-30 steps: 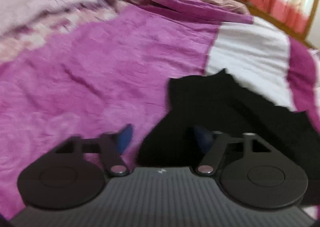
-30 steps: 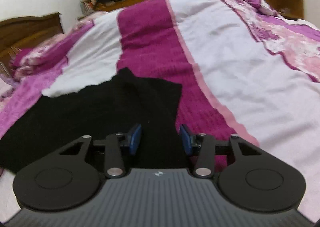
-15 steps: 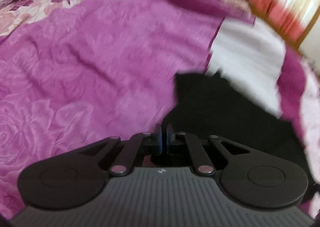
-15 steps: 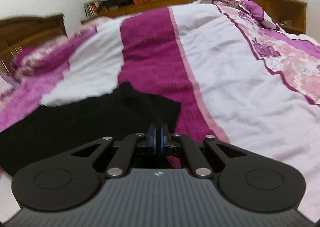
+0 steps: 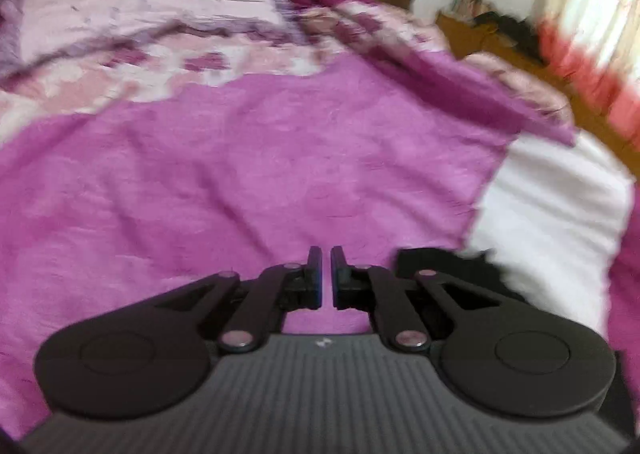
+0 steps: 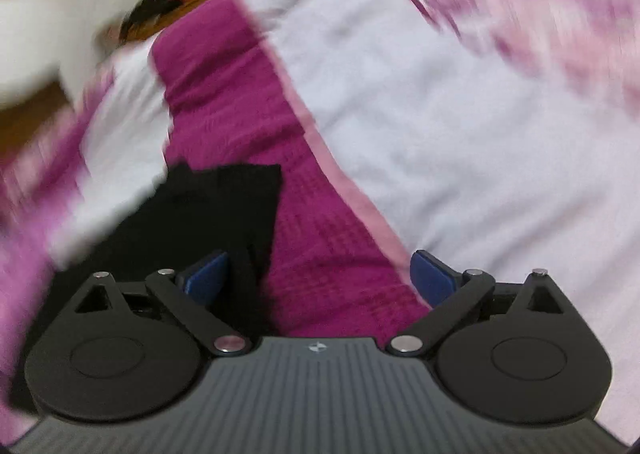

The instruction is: Fold small clothes

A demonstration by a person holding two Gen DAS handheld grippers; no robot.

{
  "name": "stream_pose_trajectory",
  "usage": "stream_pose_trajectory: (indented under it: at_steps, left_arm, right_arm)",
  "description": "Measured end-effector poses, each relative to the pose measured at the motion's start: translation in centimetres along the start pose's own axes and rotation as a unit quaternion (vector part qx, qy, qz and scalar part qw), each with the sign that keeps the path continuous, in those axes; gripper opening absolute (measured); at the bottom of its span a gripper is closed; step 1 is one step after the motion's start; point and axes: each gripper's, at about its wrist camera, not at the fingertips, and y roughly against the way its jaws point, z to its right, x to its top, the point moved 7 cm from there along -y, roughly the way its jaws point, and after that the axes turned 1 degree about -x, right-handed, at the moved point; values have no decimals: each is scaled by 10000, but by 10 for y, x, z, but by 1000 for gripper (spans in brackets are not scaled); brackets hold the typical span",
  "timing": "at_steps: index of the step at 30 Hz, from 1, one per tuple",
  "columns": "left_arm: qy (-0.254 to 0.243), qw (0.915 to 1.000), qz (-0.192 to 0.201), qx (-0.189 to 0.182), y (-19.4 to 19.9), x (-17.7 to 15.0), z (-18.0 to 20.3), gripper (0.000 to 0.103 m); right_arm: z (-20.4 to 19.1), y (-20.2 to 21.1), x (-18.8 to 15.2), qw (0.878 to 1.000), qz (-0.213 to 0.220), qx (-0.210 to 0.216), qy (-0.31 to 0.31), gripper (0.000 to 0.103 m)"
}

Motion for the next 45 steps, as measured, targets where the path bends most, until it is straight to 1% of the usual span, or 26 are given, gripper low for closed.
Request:
stream_pose_trajectory:
  at_steps: [1, 3, 4, 5, 6, 7, 8, 9, 10, 11, 12, 13, 14, 15, 16, 18, 20, 21, 23, 25, 28, 32, 36, 38, 40, 45]
  left_arm:
    - [-88, 9996, -68, -271, -2, -4, 11, 6]
    - [-418, 9953, -218, -842, -1, -16, 35, 6]
    - [-593, 9896, -340, -1265, 5, -25, 50, 5]
    - [-746, 9805, -502, -1747, 14, -37, 67, 5]
    - [-1001, 9665, -646, -2273, 26, -49, 84, 6]
    - [-1453, 9489, -699, -2713, 41, -64, 103, 10]
    - [-2186, 9271, -590, -2987, 62, -86, 125, 11]
    - [-2817, 9093, -344, -3044, 79, -106, 140, 19]
    - [-3332, 8938, -7, -3001, 94, -127, 152, 44]
    - [-3676, 8814, 289, -2952, 105, -147, 160, 58]
    - [-3924, 8703, 334, -2958, 109, -167, 167, 64]
    - [-4047, 8645, 44, -2980, 104, -183, 171, 64]
    - [-4014, 8680, -452, -2887, 92, -198, 171, 64]
    - [-3957, 8728, -786, -2746, 81, -207, 171, 63]
    - [-3972, 8738, -705, -2715, 78, -211, 170, 61]
    - [-4018, 8736, -274, -2730, 84, -211, 170, 62]
    - [-3950, 8791, -115, -2666, 87, -209, 169, 64]
    - [-4028, 8784, -49, -2572, 91, -208, 170, 66]
    - [-4408, 8679, 227, -2277, 99, -209, 176, 70]
    - [-4764, 8509, 469, -2164, 108, -213, 186, 70]
    - [-4897, 8434, 355, -2181, 123, -221, 199, 70]
    - [-5217, 8334, 137, -1821, 129, -239, 226, 70]
    - [-5321, 8310, -67, -1621, 133, -256, 250, 70]
    - [-5407, 8228, -118, -1746, 135, -267, 262, 70]
    - [-5554, 8105, -113, -1859, 135, -280, 273, 70]
    - [-5863, 7902, -15, -1785, 126, -302, 287, 71]
  right_arm:
    - [5, 0, 4, 9992, 7, 274, -307, 100]
    - [7, -5, 12, 9936, -62, 1032, -456, 100]
    - [8, -11, 14, 9909, -84, 1297, -348, 99]
    - [12, -20, 13, 9900, -148, 1394, -183, 98]
    - [13, -26, 12, 9879, -178, 1540, 99, 97]
    - [9, -29, 12, 9847, -212, 1694, 360, 97]
    - [6, -33, 14, 9818, -351, 1792, 522, 97]
    - [1, -36, 19, 9774, -515, 1956, 612, 97]
    - [0, -41, 24, 9715, -695, 2186, 592, 97]
    - [1, -44, 28, 9670, -811, 2361, 499, 97]
    - [5, -47, 32, 9614, -915, 2569, 352, 97]
    - [9, -48, 36, 9556, -985, 2768, 213, 95]
    - [13, -48, 40, 9510, -1023, 2915, 83, 93]
    - [19, -46, 42, 9487, -1028, 2991, -41, 87]
    - [24, -46, 43, 9478, -1013, 3019, -132, 80]
    - [33, -41, 41, 9480, -930, 3041, -154, 72]
    - [37, -34, 33, 9491, -709, 3067, 51, 70]
    - [35, -32, 30, 9497, -631, 3057, 258, 70]
    - [33, -28, 26, 9514, -569, 2995, 448, 70]
    - [34, -29, 26, 9514, -535, 3002, 435, 70]
    - [37, -28, 27, 9497, -480, 3074, 357, 70]
    - [40, -27, 28, 9491, -446, 3104, 293, 70]
    - [39, -28, 28, 9489, -445, 3110, 287, 70]
    - [39, -28, 28, 9486, -444, 3121, 274, 70]
    - [40, -28, 28, 9478, -442, 3150, 241, 70]
    - [41, -29, 30, 9448, -434, 3246, 128, 70]
